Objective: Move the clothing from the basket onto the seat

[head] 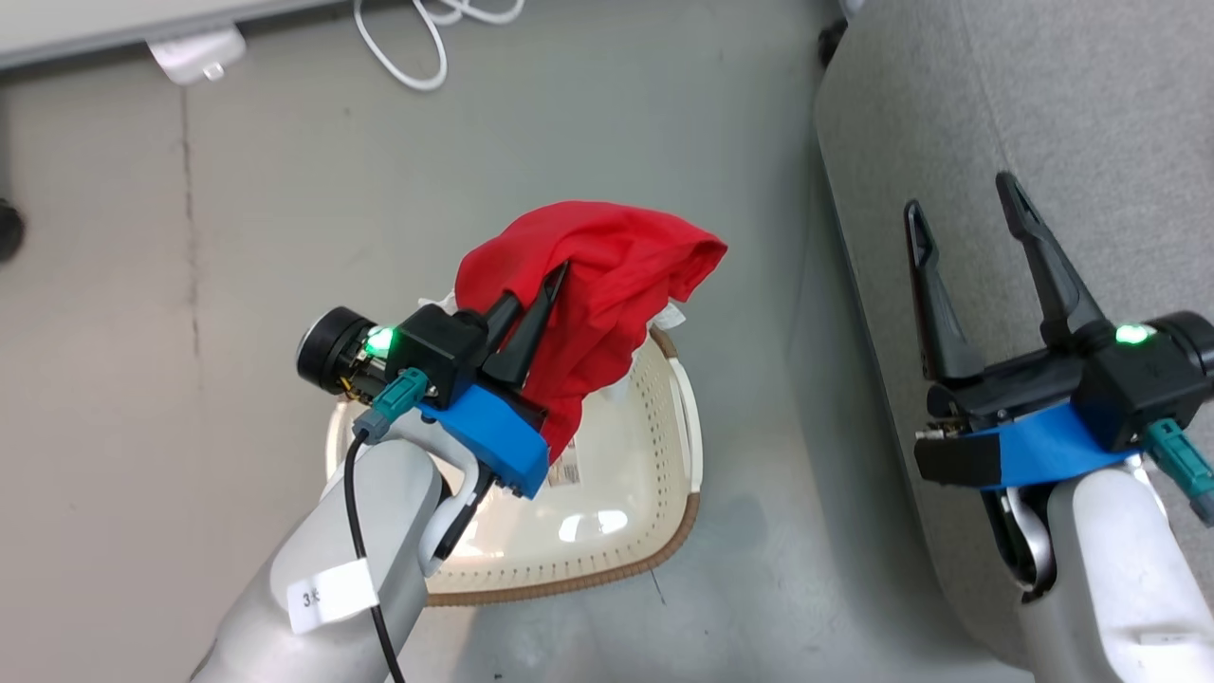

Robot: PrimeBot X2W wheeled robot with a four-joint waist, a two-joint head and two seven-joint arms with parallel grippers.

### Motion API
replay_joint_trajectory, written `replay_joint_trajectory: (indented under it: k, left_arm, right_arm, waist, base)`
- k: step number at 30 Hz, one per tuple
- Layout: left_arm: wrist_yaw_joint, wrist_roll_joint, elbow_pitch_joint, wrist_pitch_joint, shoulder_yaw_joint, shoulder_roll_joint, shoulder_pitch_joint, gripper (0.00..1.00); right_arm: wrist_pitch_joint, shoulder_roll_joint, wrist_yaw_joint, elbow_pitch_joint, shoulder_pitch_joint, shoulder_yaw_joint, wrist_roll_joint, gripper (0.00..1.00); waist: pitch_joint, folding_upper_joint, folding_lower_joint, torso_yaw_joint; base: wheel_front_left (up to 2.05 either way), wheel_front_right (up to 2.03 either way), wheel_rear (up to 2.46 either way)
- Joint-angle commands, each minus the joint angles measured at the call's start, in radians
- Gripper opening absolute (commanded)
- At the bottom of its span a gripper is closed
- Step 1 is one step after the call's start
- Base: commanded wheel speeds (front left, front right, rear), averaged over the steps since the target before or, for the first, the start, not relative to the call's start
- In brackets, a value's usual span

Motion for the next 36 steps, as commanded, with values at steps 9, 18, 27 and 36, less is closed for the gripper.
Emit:
replay_joint_trajectory:
  k: [9, 18, 27, 36]
  left_arm:
    - [0.0, 0.074, -0.152, -0.005, 0.069, -0.025, 0.023, 0.0]
    - [-0.001, 0.082, -0.219, -0.005, 0.046, -0.042, -0.036, 0.0]
    - [-0.001, 0.063, -0.198, -0.005, 0.025, -0.034, -0.065, 0.0]
    - [-0.001, 0.057, -0.187, -0.005, 0.009, -0.028, -0.058, 0.0]
  right_arm:
    - [-0.004, 0.012, 0.0, 0.026, 0.08, -0.004, 0.015, 1.0]
    - [-0.004, 0.019, 0.0, 0.045, 0.147, -0.001, 0.016, 1.0]
    - [-0.004, 0.022, 0.0, 0.066, 0.203, 0.01, 0.023, 1.0]
    - [-0.004, 0.023, 0.0, 0.062, 0.224, 0.024, 0.023, 1.0]
  waist:
    - [-0.153, -0.0001, 0.0002, 0.016]
    - [-0.244, -0.0001, 0.0002, 0.022]
    - [-0.323, -0.0001, 0.0002, 0.02]
    - [-0.347, -0.0001, 0.0002, 0.023]
  base:
    - [0.0, 0.0, 0.0]
    - [0.0, 0.0, 0.0]
    - [0.0, 0.0, 0.0]
    - [0.0, 0.0, 0.0]
